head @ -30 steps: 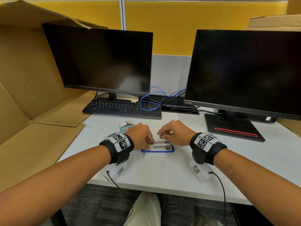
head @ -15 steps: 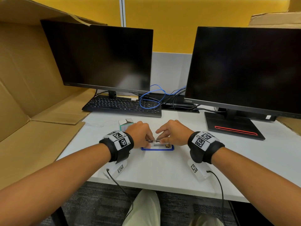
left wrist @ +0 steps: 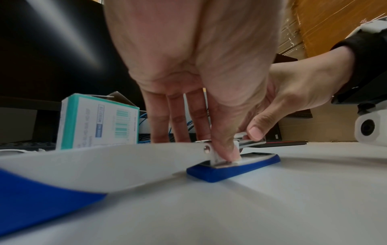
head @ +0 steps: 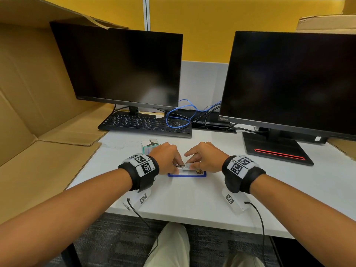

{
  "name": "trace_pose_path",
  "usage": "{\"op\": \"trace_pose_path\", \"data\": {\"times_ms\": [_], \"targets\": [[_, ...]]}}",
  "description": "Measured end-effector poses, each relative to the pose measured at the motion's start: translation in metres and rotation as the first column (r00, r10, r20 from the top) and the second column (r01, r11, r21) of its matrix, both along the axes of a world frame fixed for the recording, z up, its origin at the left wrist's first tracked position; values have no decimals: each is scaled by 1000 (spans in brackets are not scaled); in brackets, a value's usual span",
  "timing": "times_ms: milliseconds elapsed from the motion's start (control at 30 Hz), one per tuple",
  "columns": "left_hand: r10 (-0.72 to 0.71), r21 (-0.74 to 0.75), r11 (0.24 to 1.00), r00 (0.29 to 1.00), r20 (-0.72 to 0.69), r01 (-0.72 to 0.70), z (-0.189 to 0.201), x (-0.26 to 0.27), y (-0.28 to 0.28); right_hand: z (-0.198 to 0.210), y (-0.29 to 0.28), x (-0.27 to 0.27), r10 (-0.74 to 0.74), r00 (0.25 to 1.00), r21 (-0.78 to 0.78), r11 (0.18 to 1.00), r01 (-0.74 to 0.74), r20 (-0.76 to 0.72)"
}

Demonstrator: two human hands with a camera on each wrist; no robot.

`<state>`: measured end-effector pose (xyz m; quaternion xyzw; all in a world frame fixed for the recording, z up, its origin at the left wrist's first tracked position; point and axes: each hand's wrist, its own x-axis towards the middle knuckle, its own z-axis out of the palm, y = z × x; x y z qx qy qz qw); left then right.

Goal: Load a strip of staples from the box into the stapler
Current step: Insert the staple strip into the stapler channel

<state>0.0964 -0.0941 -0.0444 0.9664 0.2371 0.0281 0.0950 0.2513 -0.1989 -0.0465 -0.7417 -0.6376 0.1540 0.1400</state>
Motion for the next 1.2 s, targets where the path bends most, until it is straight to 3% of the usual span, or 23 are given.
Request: {"op": "trace_pose_path", "data": {"times_ms": [333, 467, 700, 833, 1000, 1200], "targets": [[-6, -62, 998, 990, 140, 15, -7, -7, -1, -1, 0, 2, 28, 1000, 21, 999, -28, 9], [14, -86, 996, 987, 160, 0, -10, -4, -1, 1, 0, 4, 48, 996, 38, 998, -51, 76], [78, -236, 971, 982, 172, -35, -14, 5, -2, -1, 4, 5, 67, 996, 63, 996, -70, 56], [145, -420, 906, 968, 202, -48, -13, 3, -3, -3, 3, 5, 70, 997, 91, 993, -73, 42], [285, -589, 805, 919, 272, -75, -15, 5, 0, -4, 2, 9, 46, 999, 195, 980, -39, -29], [349, -568, 816, 877, 332, -110, -11, 12, -1, -1, 4, 14, -18, 975, 252, 965, 75, -220]]}}
